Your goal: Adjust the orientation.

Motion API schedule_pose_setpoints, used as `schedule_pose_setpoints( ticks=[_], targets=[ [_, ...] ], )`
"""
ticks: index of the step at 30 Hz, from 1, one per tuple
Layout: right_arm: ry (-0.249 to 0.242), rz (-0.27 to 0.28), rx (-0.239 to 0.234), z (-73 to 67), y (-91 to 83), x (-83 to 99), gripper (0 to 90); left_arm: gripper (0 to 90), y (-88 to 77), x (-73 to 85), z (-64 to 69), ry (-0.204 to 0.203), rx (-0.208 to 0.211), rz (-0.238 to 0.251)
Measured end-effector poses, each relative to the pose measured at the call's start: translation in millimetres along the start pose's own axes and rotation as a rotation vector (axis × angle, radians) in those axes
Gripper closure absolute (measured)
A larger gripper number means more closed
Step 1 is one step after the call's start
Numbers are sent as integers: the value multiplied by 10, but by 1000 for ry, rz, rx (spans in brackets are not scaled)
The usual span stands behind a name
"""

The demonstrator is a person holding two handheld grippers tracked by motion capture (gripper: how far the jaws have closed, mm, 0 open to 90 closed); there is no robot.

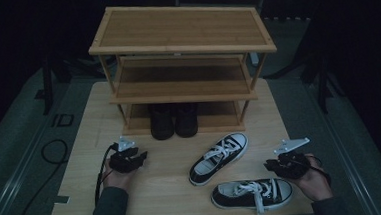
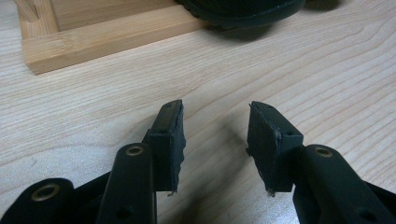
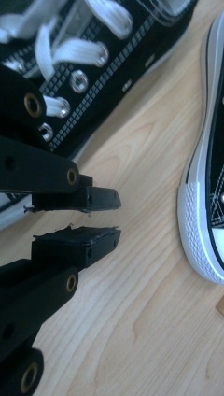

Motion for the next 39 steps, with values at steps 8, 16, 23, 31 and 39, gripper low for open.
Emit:
schedule_pose_setpoints(
  ticks=[8,16,23,31,39],
  targets=[
    [-9,-4,-21,-70,-64,58,770,561,0,1,-1,1,1,1],
    [-16,-13,-33,-149,-100,96,759,561,0,2,3,4,-3,0],
    [-25,-10,-50,-197,-143,102,735,561,0,2,1,1,-1,1],
    [-31,-11,-67,-256,-139,114,713,561,-1,3,2,6,-2,0],
    [-7,-45,-51,-223,-138,176,697,561,-1,4,0,5,-1,3]
  ],
)
Point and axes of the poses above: each handheld gripper's, and its own axes: y roughly forward along the jaws, x roughly out of its underside, z roughly to its right, the point moved 2 cm from there along y, roughly forward along the jaws, and after that the axes turned 8 degrees about z, right-handed, at the moved point
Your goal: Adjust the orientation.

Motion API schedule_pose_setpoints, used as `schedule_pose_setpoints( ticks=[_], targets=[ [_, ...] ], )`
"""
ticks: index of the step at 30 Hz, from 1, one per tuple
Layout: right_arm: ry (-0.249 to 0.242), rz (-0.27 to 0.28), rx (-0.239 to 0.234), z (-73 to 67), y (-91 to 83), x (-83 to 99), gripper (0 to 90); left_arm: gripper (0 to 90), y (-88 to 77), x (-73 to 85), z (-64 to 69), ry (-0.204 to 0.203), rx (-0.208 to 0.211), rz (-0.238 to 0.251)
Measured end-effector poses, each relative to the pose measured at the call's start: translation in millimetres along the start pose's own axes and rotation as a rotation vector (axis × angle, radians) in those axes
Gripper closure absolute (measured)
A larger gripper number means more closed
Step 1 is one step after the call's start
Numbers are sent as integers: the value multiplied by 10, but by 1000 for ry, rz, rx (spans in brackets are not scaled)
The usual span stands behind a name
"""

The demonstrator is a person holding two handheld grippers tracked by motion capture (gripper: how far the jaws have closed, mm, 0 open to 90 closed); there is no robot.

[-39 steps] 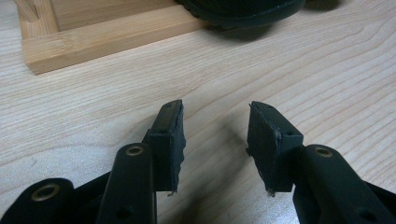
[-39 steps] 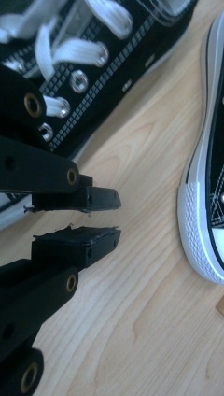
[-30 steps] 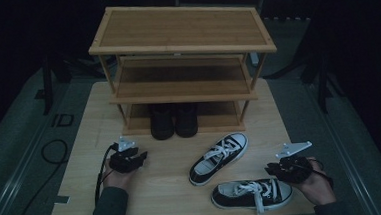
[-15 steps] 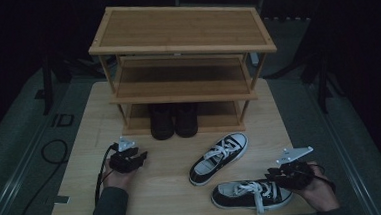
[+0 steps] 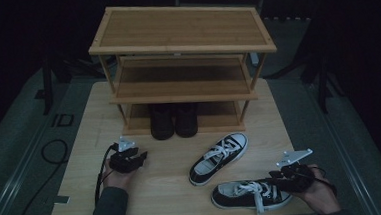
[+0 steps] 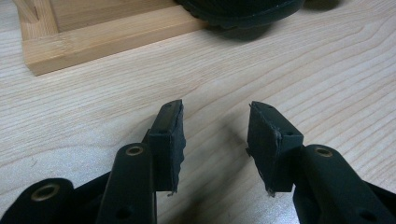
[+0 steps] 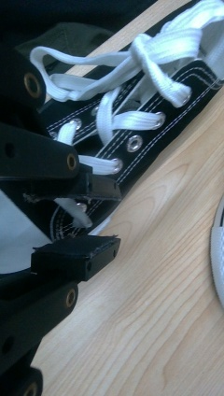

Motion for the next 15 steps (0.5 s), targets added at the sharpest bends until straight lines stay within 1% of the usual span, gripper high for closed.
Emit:
schedule_pose_setpoints(
  ticks=[3,5,7,9,10,13,15],
  targets=[
    [13,-14,3,17,-18,17,702,561,0,0,-1,-1,0,0],
    [29,-23,-4,41,-13,24,715,561,0,0,1,0,-1,0],
    [39,-41,-9,55,-6,27,763,560,-1,0,2,1,-2,-1],
    [32,-51,-13,54,-3,23,851,560,-1,0,1,0,-1,-1],
    [29,-66,-11,47,0,24,876,561,-1,0,0,-1,0,-1],
    [18,-67,-13,46,2,21,885,561,0,0,0,0,0,0],
    [9,-65,3,48,13,8,889,561,0,0,1,1,-1,-1]
  ],
)
Point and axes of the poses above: each handheld gripper's, and its own axes: y roughly forward along the jaws, x roughly out of its underside, z roughly to its right, the point moved 2 cm from there along y, roughly forward along the jaws, and after that the axes turned 8 degrees about z, right-handed, at the moved point
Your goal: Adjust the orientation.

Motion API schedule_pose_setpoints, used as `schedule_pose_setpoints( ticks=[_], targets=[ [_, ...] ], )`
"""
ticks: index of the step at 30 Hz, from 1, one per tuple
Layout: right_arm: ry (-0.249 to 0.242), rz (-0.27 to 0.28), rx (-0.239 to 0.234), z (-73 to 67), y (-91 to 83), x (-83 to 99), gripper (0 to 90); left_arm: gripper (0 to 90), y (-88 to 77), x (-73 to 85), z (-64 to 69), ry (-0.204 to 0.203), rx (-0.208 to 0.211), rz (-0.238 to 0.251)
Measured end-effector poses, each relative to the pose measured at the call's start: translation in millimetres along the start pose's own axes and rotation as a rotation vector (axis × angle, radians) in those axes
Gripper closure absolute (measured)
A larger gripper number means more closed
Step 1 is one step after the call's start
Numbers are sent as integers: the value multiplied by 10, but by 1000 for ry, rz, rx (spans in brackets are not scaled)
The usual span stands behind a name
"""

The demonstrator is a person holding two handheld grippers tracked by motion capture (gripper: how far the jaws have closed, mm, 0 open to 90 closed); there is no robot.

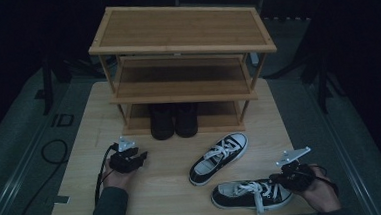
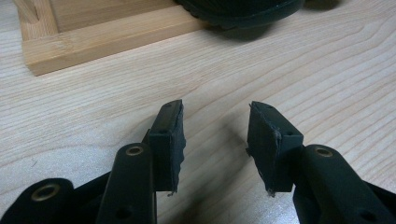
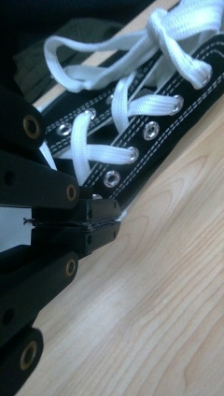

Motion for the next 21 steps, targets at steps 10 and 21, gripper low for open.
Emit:
schedule_pose_setpoints(
  ticks=[10,21],
  targets=[
    [-7,62,56,63,99,-141,891,561,0,1,0,0,0,0],
    [-37,102,84,60,247,-368,893,561,0,1,0,-1,0,2]
  ],
)
Point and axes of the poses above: each handheld gripper's, and its own axes: y roughly forward along the jaws, x roughly out of its underside, z roughly to its right, the point moved 2 cm from there along y, roughly forward along the jaws, and after that the axes turned 8 degrees about z, right-handed, at the moved point
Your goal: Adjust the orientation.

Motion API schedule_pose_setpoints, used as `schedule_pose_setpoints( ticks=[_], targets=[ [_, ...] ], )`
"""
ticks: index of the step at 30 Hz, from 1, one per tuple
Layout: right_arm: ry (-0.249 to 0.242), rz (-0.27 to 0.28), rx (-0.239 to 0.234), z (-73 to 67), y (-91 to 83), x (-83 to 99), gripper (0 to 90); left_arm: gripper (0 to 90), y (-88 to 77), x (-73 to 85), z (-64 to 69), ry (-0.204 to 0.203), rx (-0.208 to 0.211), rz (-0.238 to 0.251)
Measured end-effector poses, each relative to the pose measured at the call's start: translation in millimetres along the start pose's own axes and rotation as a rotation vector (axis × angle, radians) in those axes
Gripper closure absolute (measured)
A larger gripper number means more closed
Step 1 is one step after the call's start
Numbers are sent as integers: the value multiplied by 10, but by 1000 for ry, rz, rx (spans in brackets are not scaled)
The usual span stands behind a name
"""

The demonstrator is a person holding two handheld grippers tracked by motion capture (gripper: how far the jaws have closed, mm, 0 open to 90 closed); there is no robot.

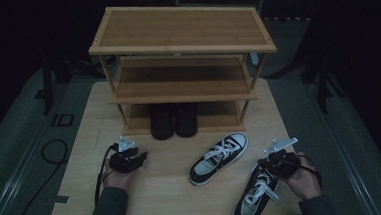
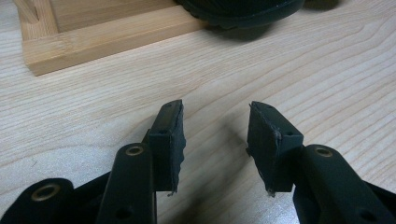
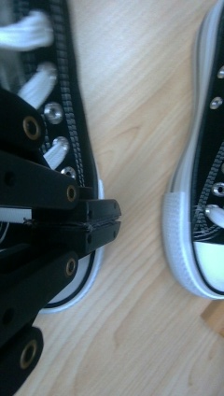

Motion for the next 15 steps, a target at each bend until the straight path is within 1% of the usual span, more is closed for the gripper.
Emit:
schedule_pose_setpoints(
  ticks=[4,5,8,12,15],
  targets=[
    [-3,9,-1,-7,70,-83,894,561,0,0,0,0,0,0],
    [-15,11,4,-10,92,-105,894,561,0,0,0,0,0,0],
    [-24,7,13,-35,147,-169,894,561,0,0,-1,-1,1,1],
    [-15,15,38,-10,202,-224,894,561,0,1,-1,-1,1,1],
    [-3,24,42,21,222,-252,894,561,-1,1,-3,-1,2,1]
  ],
)
Point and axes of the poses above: each handheld gripper's, and its own axes: y roughly forward along the jaws, x roughly out of its underside, z roughly to its right, the point moved 2 cm from there along y, roughly forward along the jaws, and after that the axes turned 8 degrees about z, right-handed, at the moved point
